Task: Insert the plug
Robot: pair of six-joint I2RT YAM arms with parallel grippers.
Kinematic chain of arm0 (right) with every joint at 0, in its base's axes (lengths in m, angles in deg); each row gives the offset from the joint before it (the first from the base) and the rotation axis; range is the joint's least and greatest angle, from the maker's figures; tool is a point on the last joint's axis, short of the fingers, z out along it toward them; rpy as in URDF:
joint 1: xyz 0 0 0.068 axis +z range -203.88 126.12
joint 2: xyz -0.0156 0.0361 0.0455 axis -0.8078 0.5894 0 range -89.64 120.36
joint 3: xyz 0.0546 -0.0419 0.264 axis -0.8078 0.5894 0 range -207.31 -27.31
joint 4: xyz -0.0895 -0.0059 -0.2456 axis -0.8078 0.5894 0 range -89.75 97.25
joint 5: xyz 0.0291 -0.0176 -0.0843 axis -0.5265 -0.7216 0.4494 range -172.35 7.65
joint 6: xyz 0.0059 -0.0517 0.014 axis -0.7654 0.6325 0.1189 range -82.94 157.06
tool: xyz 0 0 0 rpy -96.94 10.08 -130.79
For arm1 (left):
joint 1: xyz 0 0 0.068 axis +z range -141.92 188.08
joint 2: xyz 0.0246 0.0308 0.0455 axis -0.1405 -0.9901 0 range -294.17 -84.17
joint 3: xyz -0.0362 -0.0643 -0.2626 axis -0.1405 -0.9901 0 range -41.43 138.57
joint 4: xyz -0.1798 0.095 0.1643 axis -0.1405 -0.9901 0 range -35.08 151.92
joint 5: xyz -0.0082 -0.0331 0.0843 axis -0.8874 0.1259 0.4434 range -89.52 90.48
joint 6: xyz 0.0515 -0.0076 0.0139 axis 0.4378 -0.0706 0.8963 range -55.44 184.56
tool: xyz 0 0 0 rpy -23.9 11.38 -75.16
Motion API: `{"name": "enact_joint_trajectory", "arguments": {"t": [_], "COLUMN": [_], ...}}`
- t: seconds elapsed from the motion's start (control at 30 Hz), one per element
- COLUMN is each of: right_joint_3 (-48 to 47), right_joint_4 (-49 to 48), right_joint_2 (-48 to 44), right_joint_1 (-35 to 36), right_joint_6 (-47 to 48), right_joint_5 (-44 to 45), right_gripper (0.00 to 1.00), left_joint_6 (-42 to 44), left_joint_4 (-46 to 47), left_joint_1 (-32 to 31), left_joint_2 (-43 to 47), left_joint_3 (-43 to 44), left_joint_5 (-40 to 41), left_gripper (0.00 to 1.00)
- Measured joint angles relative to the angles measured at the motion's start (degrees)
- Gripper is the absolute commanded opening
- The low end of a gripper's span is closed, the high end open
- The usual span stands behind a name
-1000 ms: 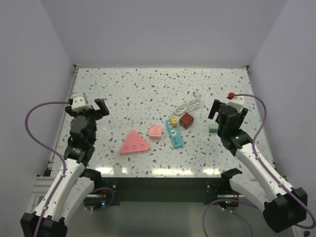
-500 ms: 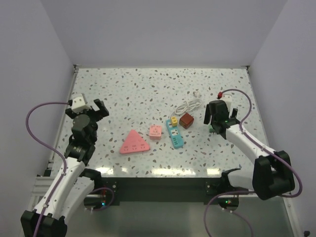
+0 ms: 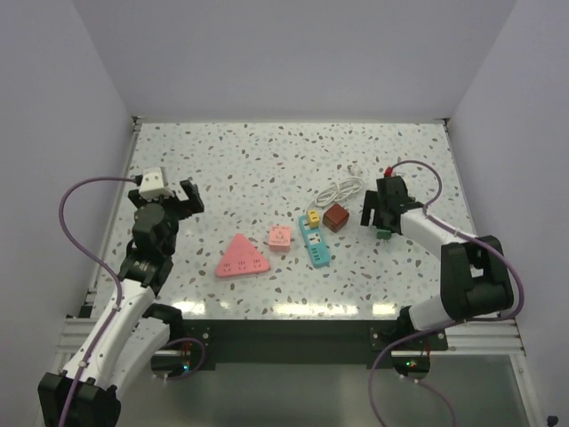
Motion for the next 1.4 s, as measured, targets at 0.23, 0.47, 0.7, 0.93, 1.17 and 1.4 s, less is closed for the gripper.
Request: {"name": "enact_joint_trajectory", "arguments": {"t": [0.23, 0.47, 0.7, 0.93, 1.17, 1.4], "right_joint_3": [-1.62, -3.26, -4.28, -1.42, -0.02, 3.56], "right_joint_4": [0.31, 0.31, 0.28, 0.02, -5.79, -14.1], "right_joint_2": [3.41, 7.26, 7.61, -5.57, -23.74, -29.27], "right_joint_1": [-0.83, -2.32, -2.54, -2.1, 5.84, 15.26], "right_joint_6": [0.22, 0.94, 1.53, 0.74, -3.87, -8.94], "right_joint_5": [-2.58, -7.61, -11.69, -15.3, -16.5, -16.87], "right_gripper": [0.81, 0.4, 0.0, 0.0, 0.0, 0.0], "left_joint_6": [0.2, 0.37, 0.2, -2.16, -2.38, -4.76], "left_joint_4": [0.02, 0.2, 3.28, 14.88, 22.23, 31.19], "left_joint_1": [0.0, 0.0, -0.02, -6.56, -29.66, -38.03], "left_joint_2": [0.02, 0.28, 0.87, -3.96, -19.34, -29.05], "left_joint_3": [0.0, 0.0, -0.44, -2.93, -2.38, 1.18], "left_joint_5": [-1.57, -4.37, -13.53, -26.23, -23.82, -20.92], "left_gripper": [1.0, 1.0, 0.94, 0.91, 0.93, 0.95]}}
